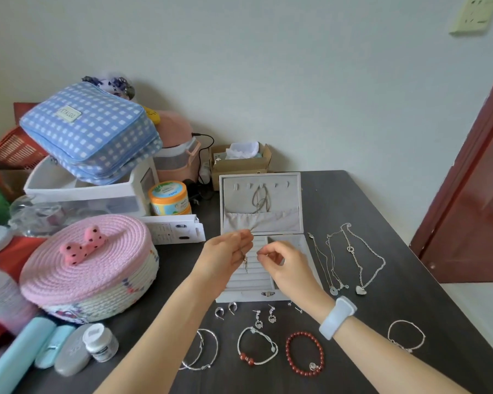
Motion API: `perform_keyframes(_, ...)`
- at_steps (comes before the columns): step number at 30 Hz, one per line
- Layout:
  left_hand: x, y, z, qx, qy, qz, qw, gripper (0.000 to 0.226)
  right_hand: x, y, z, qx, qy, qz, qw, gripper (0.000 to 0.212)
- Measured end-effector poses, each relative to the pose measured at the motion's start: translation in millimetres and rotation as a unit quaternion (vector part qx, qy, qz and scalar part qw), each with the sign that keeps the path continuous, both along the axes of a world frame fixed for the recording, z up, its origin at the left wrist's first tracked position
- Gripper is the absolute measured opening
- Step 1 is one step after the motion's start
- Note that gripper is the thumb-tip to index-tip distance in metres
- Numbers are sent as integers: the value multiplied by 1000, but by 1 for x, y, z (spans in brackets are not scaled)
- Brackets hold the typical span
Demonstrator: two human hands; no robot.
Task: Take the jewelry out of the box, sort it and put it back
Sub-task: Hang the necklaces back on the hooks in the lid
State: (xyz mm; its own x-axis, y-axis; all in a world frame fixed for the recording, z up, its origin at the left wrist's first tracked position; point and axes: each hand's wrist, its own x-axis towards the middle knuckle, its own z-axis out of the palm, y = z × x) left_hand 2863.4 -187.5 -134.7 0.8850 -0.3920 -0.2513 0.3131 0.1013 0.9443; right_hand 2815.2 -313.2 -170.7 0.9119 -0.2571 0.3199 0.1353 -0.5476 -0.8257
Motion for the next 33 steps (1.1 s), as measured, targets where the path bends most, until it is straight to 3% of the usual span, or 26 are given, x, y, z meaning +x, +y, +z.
perform_keyframes(2,1,-2,-1,105,-96,9,990,26,-1,-3,-6,21,11,-12,1000,5)
perform_keyframes(5,7,-6,5,261,-231,2,937,22,-1,-9,-13,65,38,-23,997,7)
perform_keyframes(8,13,-12,16,332,-315,-9,889,21,-1,-13,-15,127,54,-28,990,8)
perform_keyframes(11,21,-18,27,322,-336,10,885,18,-1,-15,-15,175,58,-28,982,8)
perform_keyframes(14,26,-22,32,287,-316,11,904,14,-1,-15,-14,225,63,-19,972,13)
perform_keyframes(20,24,-31,35,255,-294,1,921,5,3,-12,-7,330,58,62,940,21)
perform_keyframes(26,22,-31,33,213,-263,10,941,2,5,-10,-2,385,24,39,922,15)
perform_keyframes(33,13,-17,15,119,-158,28,980,10,7,-23,22,331,48,54,941,17)
